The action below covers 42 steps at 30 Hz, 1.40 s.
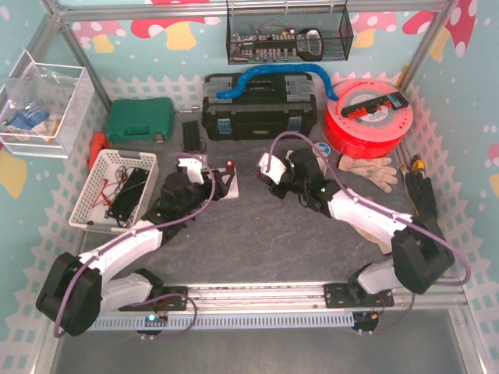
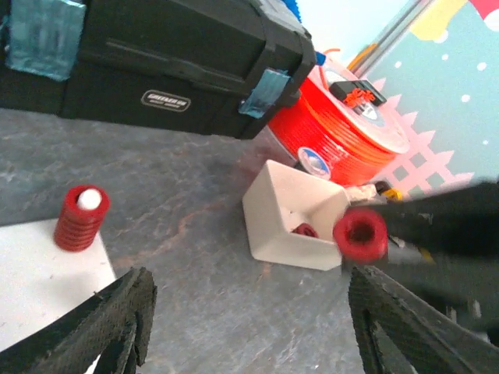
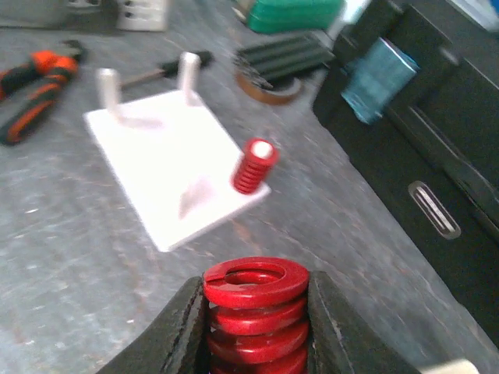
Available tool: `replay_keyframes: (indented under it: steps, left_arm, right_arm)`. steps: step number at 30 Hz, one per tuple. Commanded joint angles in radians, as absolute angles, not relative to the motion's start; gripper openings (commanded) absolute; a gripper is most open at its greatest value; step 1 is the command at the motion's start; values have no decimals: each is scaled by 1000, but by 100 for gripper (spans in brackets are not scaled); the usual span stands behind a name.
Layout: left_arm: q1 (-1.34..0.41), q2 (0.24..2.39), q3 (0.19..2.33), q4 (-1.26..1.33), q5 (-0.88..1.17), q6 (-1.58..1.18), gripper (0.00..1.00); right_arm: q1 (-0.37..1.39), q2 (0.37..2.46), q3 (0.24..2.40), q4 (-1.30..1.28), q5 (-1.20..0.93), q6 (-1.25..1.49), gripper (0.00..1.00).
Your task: Install the large spring
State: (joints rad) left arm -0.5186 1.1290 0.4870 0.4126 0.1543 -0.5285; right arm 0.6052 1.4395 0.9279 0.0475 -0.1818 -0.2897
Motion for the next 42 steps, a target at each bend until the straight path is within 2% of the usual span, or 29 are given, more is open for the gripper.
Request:
replay_keyframes:
  steps: [1,3,6,10,17,26,32,42]
  left_arm:
    - [-522,1159,631,198,217,-574,66]
    - [-522,1183,691,109,245,-549,58]
    - [-521,1217,755,9,309,-524,54]
    - [-522,1245,789,-41,371,-510,54]
    - [-531,1312,823,-41,510,-491,61]
    - [-553,1333,855,-26,519,-497,65]
    - [-554,1354,860,-18,538,-505,57]
    - [-557,1372,868,15,590,-531,53]
  right_arm:
    - [663,1337,771,340,-295,-418,0]
    - [679,1312,723,422,-311,-438,0]
    - [695,1319,708,442,-305,-448,0]
    - [709,1333,689,471,-265,-450,0]
    - [720,1356,689,504,-250,-442,0]
    - [724,1382,696,492,-226,-452,0]
    - [724,1373,676,524,-232,-445,0]
    - [734,1381,669,536,-254,-453,0]
